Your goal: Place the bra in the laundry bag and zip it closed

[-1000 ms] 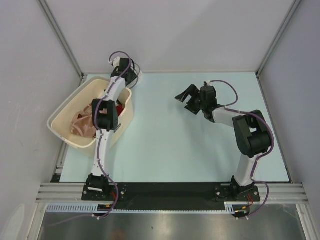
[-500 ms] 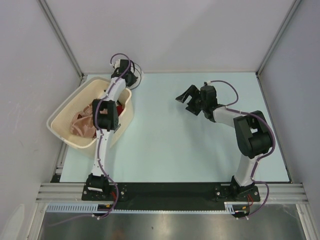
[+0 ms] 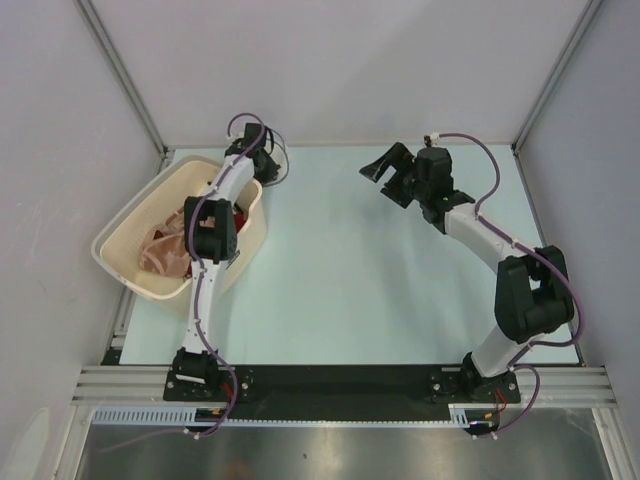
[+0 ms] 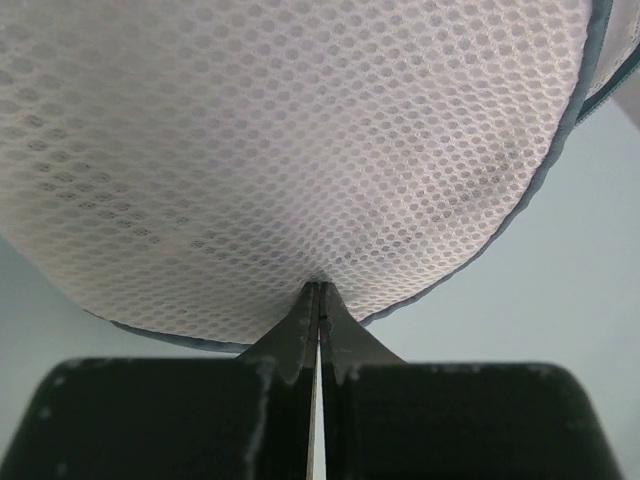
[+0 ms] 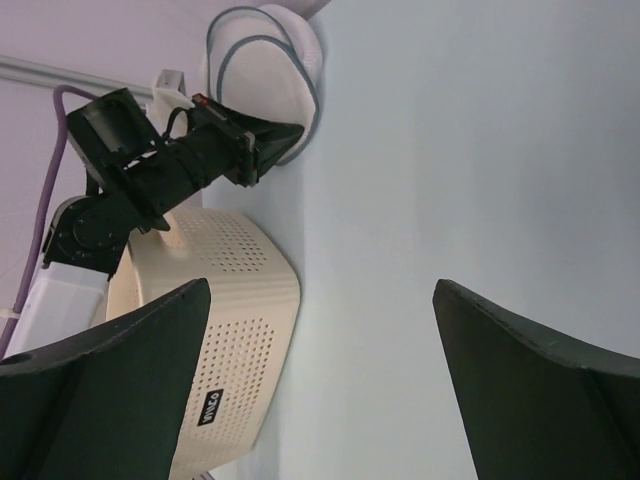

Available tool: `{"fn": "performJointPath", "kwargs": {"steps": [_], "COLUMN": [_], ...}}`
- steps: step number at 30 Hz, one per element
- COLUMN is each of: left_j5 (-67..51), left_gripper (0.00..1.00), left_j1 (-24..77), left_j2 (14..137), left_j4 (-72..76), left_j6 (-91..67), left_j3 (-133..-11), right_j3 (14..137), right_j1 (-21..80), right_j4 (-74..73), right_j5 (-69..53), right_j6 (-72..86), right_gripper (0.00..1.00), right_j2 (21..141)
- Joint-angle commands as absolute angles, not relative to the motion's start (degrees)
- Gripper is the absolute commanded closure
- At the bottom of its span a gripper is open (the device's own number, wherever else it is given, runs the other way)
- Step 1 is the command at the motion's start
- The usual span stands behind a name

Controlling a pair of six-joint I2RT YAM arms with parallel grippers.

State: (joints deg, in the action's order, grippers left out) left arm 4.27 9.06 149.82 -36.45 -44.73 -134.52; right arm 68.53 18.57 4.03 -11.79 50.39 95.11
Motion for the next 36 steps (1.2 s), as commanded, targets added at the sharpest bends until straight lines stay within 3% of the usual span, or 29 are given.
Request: {"fn": "performJointPath", "kwargs": {"steps": [1, 18, 22, 27, 28, 29, 31, 34, 36], "left_j5": [3.1, 3.4, 2.8, 0.5, 0.8, 1.4, 4.4, 6.3, 6.9], "left_gripper": [1.00, 1.00, 1.00, 0.97, 0.92, 0.78, 0.60, 0.21, 0.09], "left_j1": [11.3, 27.9, 32.8, 39.0, 40.1, 41.9, 42.5, 40.4, 37.0], "left_j2": [146.2, 131.8, 121.8, 109.4, 107.2, 103.1, 97.6, 88.8, 84.2], "left_j4": [-45.1, -48.0, -46.3, -45.3, -45.8, -46.7, -47.0, -46.5, -45.4], "left_j6": [-42.1, -35.2, -34.7, -29.3, -25.7, -24.3, -22.5, -22.1, -22.4], "left_j3": [-131.5, -114.2, -101.8, -95.1, -95.9, -96.1, -95.4, -93.5, -92.6], "right_j3": [70.8, 65.7, 65.7, 64.6, 64.2, 63.6, 62.2, 62.2, 63.3], "right_j1": [19.1, 18.5, 17.8, 17.3, 17.3, 17.2, 17.1, 17.1, 17.6], "right_j4": [0.4, -9.1, -13.6, -18.2, -18.5, -18.5, -17.1, -14.2, -12.0], "right_j5": [-10.5, -8.8, -8.9, -10.1, -10.4, -12.1, -15.8, -24.2, -26.4], "right_j6": [48.7, 44.8, 43.7, 37.7, 36.9, 36.0, 31.6, 28.1, 27.5], "right_gripper": [0.00, 0.00, 0.00, 0.00, 0.00, 0.00, 0.00, 0.00, 0.00], "right_j2": [91.0, 83.1, 82.3, 81.7, 81.6, 81.6, 81.9, 85.4, 88.8]}}
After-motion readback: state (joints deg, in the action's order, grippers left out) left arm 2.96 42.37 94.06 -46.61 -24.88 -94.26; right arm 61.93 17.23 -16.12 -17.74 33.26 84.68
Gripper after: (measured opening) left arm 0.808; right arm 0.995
